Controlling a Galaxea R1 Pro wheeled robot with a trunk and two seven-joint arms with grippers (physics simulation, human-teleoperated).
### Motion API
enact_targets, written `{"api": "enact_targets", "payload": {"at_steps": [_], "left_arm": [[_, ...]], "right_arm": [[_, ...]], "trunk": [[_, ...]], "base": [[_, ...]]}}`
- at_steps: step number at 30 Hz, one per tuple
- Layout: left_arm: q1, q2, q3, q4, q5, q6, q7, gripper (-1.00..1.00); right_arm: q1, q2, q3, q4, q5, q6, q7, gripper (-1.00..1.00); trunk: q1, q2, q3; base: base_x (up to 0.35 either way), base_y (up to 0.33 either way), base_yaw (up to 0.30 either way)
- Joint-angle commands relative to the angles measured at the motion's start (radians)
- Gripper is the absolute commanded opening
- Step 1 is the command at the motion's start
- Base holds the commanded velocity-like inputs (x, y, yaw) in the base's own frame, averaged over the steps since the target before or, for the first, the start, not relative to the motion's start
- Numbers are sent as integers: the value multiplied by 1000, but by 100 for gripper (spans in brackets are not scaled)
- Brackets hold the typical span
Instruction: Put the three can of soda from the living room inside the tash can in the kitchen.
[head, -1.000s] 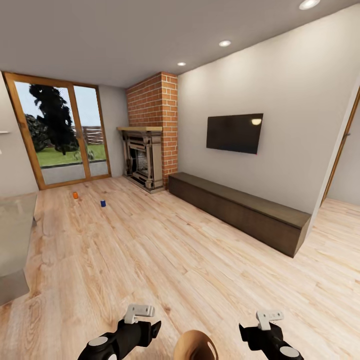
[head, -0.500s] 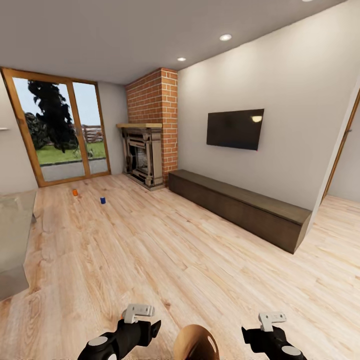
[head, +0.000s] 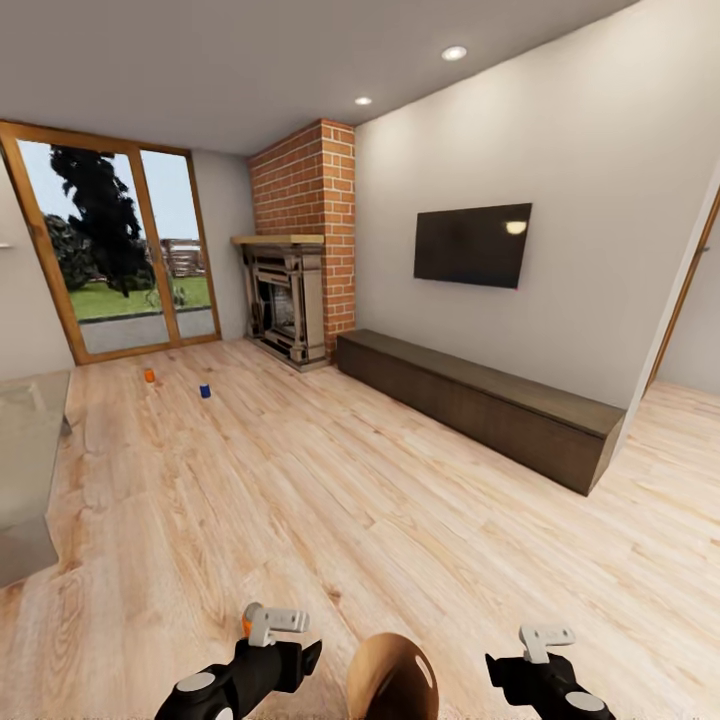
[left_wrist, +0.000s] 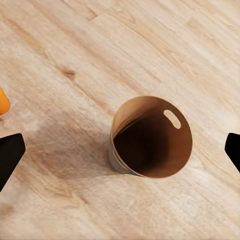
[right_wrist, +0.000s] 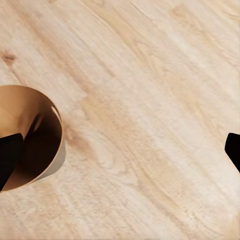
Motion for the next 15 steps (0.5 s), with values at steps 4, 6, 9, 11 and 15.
{"api": "enact_targets", "payload": {"at_steps": [4,6,9,11,15], "left_arm": [[0,1,1,-1,0,0,0,100],[0,2,1,-1,0,-1,0,100],[0,4,2,-2,0,0,0,100],[0,5,3,-3,0,0,0,100],[0,18,7,-13,0,2,-3,100]], "right_arm": [[0,0,-1,0,0,0,0,100],[0,0,-1,0,0,0,0,100],[0,0,-2,0,0,1,0,100],[0,0,-2,0,0,1,0,100],[0,-1,-4,0,0,2,3,100]], "trunk": [[15,-28,-19],[23,-42,-29],[35,-63,-43],[42,-77,-53],[58,-105,-72]], "base": [[0,0,0],[0,0,0],[0,0,0],[0,0,0],[0,0,0]]}}
